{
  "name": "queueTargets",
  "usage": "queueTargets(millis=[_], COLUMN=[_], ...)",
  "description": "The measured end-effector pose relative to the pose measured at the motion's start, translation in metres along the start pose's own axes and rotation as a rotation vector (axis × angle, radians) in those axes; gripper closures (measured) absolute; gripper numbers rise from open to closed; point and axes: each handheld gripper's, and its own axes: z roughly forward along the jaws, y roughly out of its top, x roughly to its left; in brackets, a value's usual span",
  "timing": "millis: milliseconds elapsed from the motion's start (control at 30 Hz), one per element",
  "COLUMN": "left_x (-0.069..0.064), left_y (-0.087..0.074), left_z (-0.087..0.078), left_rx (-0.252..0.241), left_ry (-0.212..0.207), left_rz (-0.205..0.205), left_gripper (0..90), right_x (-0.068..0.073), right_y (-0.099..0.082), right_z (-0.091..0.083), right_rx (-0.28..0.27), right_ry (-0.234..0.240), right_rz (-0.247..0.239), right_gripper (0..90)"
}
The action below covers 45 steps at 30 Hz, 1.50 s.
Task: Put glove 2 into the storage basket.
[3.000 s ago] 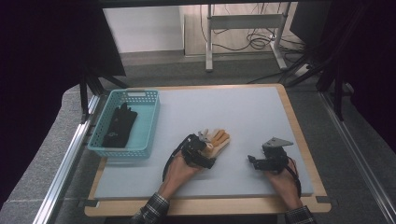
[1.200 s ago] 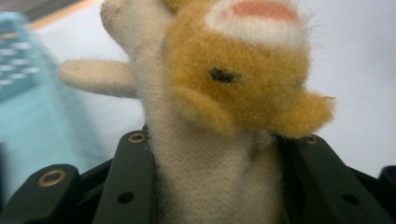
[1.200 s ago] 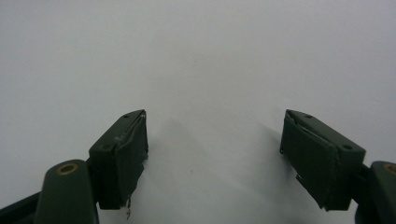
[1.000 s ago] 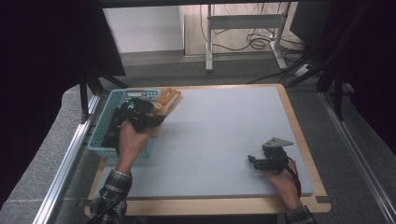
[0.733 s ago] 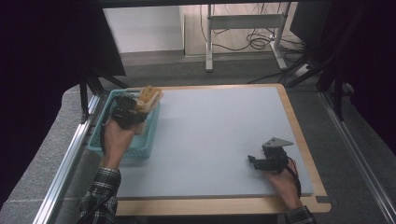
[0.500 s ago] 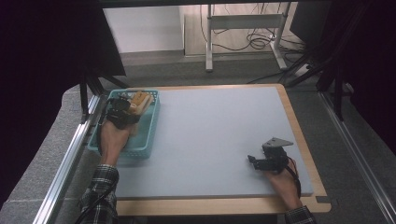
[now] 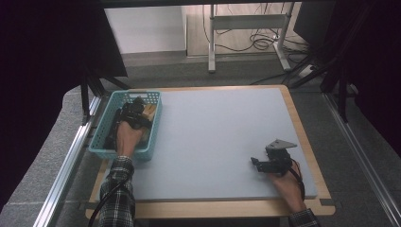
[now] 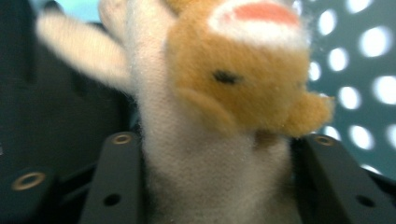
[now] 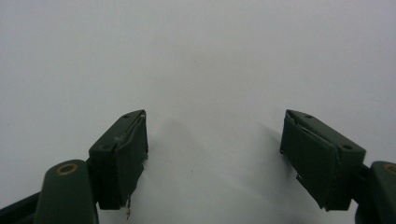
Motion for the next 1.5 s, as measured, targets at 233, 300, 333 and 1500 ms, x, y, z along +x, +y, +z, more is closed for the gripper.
queueTargets(millis=[233, 300, 333, 1500], left_x=[0.008, 0.009, 0.008, 0.023], left_y=[-0.001, -0.003, -0.004, -0.019], left_z=[0.002, -0.007, -0.012, -0.028], left_rx=[0.046, 0.019, 0.007, -0.096], left_ry=[-0.005, -0.055, -0.062, 0.024], left_rz=[-0.026, -0.015, -0.003, 0.013], left_gripper=[18.9, 11.9, 7.8, 61.0], right_x=[0.0, 0.0, 0.0, 0.0], right_y=[0.0, 0.0, 0.0, 0.0], right_z=[0.0, 0.0, 0.0, 0.0], right_rx=[0.0, 0.0, 0.0, 0.0], right_ry=[0.0, 0.0, 0.0, 0.0], right_rz=[0.0, -0.001, -0.001, -0.001], right_gripper=[22.5, 22.5, 22.5, 22.5])
